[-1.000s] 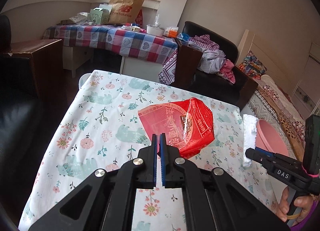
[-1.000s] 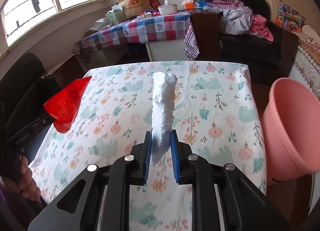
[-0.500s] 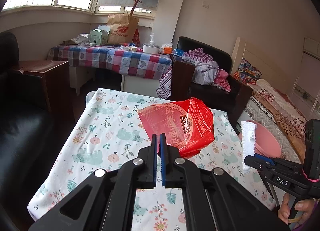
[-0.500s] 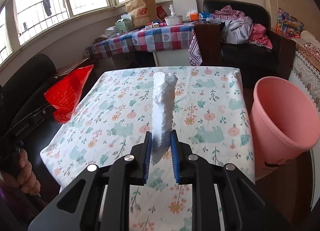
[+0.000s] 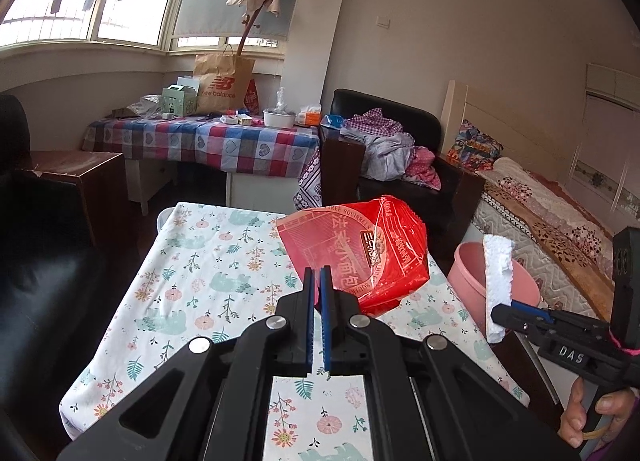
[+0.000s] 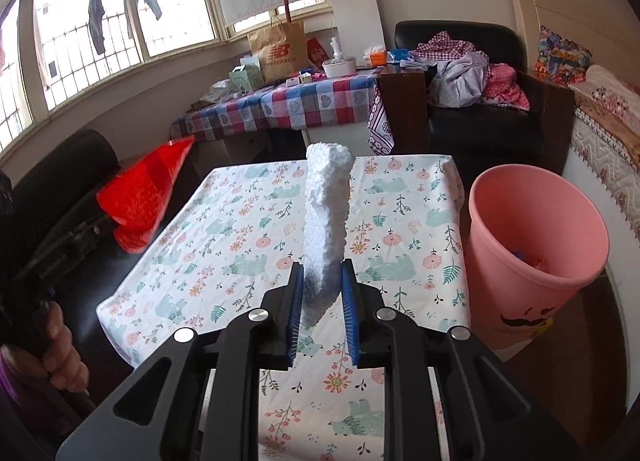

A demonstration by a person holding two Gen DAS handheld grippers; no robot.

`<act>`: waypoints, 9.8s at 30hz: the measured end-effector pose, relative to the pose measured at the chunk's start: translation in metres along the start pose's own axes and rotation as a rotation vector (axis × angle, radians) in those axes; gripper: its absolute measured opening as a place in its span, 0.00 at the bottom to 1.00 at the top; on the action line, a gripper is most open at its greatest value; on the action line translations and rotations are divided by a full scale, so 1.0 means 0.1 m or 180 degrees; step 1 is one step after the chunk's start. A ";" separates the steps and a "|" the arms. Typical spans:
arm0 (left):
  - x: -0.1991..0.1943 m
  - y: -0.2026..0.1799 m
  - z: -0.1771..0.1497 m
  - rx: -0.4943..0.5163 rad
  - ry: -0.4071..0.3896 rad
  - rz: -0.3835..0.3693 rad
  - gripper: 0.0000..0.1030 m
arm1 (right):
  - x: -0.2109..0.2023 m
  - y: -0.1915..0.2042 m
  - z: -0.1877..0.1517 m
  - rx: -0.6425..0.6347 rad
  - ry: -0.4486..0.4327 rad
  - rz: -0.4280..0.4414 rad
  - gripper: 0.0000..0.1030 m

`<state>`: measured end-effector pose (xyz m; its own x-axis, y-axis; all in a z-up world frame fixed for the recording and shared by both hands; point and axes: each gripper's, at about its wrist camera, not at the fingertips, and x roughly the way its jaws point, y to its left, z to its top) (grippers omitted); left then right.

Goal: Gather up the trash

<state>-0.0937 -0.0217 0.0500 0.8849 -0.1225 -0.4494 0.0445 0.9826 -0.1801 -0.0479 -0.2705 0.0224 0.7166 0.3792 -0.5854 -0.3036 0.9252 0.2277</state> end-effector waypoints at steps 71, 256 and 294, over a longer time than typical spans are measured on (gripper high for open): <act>1.16 -1.58 0.44 0.0764 0.0090 -0.1133 0.02 | -0.47 -1.64 0.12 0.0992 -0.0517 -0.1177 0.19; 1.37 -1.64 -0.06 0.0650 0.0520 -0.0797 0.56 | 0.08 -0.78 -0.14 0.0613 -0.0478 -0.1546 0.58; 1.41 -1.63 -0.10 0.0686 0.0550 -0.0830 0.54 | 0.07 -0.67 -0.06 0.0680 -0.0497 -0.1510 0.58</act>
<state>0.0194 -0.2004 0.0072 0.7405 -0.3759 -0.5571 0.3707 0.9199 -0.1280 -0.0262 -0.3305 -0.0013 0.8336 -0.0982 -0.5436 0.1987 0.9715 0.1292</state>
